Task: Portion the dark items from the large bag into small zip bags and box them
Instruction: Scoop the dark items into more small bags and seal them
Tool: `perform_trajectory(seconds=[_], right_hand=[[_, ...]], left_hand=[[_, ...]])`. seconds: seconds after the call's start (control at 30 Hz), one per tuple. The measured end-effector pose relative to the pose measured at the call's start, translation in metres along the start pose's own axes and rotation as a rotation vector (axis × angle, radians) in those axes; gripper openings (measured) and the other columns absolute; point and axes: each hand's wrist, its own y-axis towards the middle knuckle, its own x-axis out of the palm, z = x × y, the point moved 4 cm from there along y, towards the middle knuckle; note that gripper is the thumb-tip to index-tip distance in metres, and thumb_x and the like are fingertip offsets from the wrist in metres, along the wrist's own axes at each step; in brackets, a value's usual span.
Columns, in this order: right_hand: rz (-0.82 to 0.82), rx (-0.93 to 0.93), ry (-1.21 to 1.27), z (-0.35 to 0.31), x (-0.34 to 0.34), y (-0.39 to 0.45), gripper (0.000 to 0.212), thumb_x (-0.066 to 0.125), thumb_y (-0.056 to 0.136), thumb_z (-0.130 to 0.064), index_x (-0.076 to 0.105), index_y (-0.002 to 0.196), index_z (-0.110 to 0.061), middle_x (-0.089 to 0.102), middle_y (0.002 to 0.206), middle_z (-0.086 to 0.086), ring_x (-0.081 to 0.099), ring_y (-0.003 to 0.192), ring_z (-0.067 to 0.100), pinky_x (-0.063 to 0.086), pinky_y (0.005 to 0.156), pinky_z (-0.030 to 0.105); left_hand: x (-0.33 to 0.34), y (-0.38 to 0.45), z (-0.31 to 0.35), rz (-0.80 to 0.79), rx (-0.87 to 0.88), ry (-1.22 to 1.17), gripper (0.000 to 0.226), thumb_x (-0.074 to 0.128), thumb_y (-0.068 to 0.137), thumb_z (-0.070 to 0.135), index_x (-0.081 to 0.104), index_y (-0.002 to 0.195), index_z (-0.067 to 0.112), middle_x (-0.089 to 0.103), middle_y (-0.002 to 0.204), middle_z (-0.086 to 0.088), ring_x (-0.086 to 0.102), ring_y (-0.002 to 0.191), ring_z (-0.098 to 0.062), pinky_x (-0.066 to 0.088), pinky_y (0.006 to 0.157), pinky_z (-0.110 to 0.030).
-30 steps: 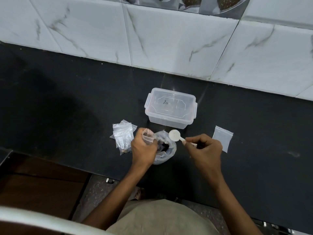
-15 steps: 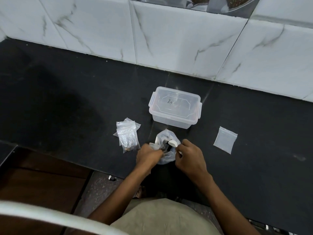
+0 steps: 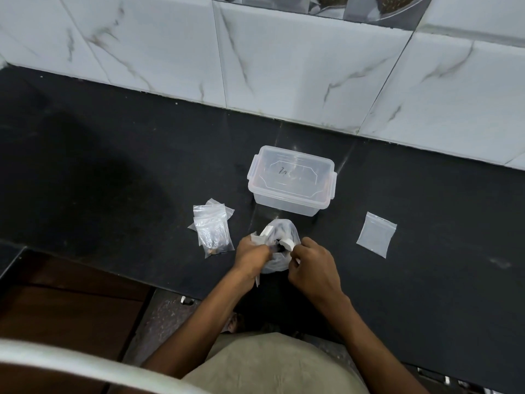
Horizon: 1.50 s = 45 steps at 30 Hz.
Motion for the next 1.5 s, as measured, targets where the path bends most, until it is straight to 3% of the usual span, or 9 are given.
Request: perform_trajectory(seconds=[0.13,0.3,0.47,0.6,0.77,0.93,1.13,1.3,1.5], right_hand=[[0.027,0.062,0.104,0.005,-0.004,0.0,0.012,0.073,0.069,0.002,0.068,0.062,-0.006,0.052,0.062,0.0,0.047,0.05,0.016,0.043,0.043,0.035],[0.026,0.123,0.19,0.012,-0.008,0.003,0.011,0.072,0.065,0.001,0.072,0.063,-0.01,0.059,0.065,0.0,0.054,0.055,0.014,0.05,0.051,0.037],[-0.007,0.169,0.204,0.016,-0.009,0.004,0.009,0.074,0.068,-0.003,0.075,0.067,-0.012,0.065,0.071,-0.001,0.059,0.063,0.011,0.056,0.061,0.033],[-0.032,0.173,0.196,0.015,-0.008,0.003,0.008,0.073,0.069,-0.003,0.075,0.068,-0.011,0.066,0.073,0.001,0.06,0.065,0.012,0.056,0.062,0.032],[-0.048,0.227,0.25,0.014,-0.01,0.003,0.01,0.074,0.067,-0.002,0.076,0.067,-0.011,0.069,0.068,-0.002,0.062,0.062,0.01,0.056,0.062,0.027],[-0.034,0.527,0.555,0.027,-0.011,0.0,0.015,0.077,0.071,0.0,0.078,0.067,-0.014,0.072,0.061,-0.002,0.069,0.055,0.01,0.057,0.055,0.024],[-0.018,0.835,0.996,0.044,-0.009,-0.011,0.003,0.079,0.076,0.003,0.077,0.077,0.003,0.069,0.063,0.015,0.053,0.046,0.01,0.041,0.042,0.021],[0.006,0.872,1.132,0.047,-0.016,-0.015,0.006,0.075,0.075,0.01,0.075,0.074,0.004,0.068,0.062,0.014,0.051,0.044,0.01,0.038,0.038,0.018],[0.013,0.828,1.165,0.044,-0.031,-0.014,0.006,0.076,0.076,0.009,0.074,0.081,0.009,0.065,0.061,0.012,0.051,0.045,0.01,0.036,0.038,0.018]], left_hand=[[-0.004,0.005,-0.007,-0.007,-0.022,-0.107,0.03,0.06,0.073,-0.019,0.072,0.095,-0.002,0.076,0.096,-0.022,0.075,0.091,-0.034,0.059,0.079,-0.041],[-0.002,0.001,-0.004,-0.06,-0.031,-0.188,0.042,0.057,0.059,-0.014,0.069,0.099,-0.007,0.075,0.097,-0.026,0.074,0.094,-0.039,0.059,0.086,-0.052],[0.0,0.004,-0.006,-0.081,-0.059,-0.238,0.043,0.034,0.073,-0.029,0.063,0.089,-0.001,0.073,0.077,-0.017,0.072,0.081,-0.036,0.059,0.062,-0.033],[0.004,0.0,-0.003,-0.114,-0.043,-0.243,0.041,0.034,0.071,-0.03,0.061,0.083,-0.001,0.064,0.07,-0.016,0.069,0.061,-0.023,0.057,0.054,-0.029],[0.004,0.002,-0.005,-0.088,-0.029,-0.255,0.043,0.034,0.074,-0.032,0.059,0.083,0.001,0.066,0.06,-0.008,0.067,0.056,-0.019,0.055,0.049,-0.027],[0.001,0.004,-0.002,-0.06,0.03,-0.122,0.039,0.042,0.079,-0.026,0.055,0.101,0.003,0.067,0.073,-0.012,0.068,0.062,-0.021,0.057,0.053,-0.029],[0.003,-0.002,0.003,-0.103,0.116,-0.055,0.038,0.05,0.082,-0.024,0.053,0.107,0.006,0.067,0.081,-0.007,0.069,0.062,-0.009,0.055,0.054,-0.021],[0.002,-0.001,0.005,-0.055,0.22,0.119,0.042,0.072,0.075,-0.009,0.053,0.095,0.021,0.066,0.096,-0.006,0.064,0.079,-0.009,0.052,0.067,-0.02],[-0.002,-0.003,0.013,0.163,0.494,0.383,0.044,0.081,0.077,0.012,0.047,0.105,0.018,0.049,0.111,-0.003,0.054,0.101,-0.019,0.046,0.087,-0.03]])
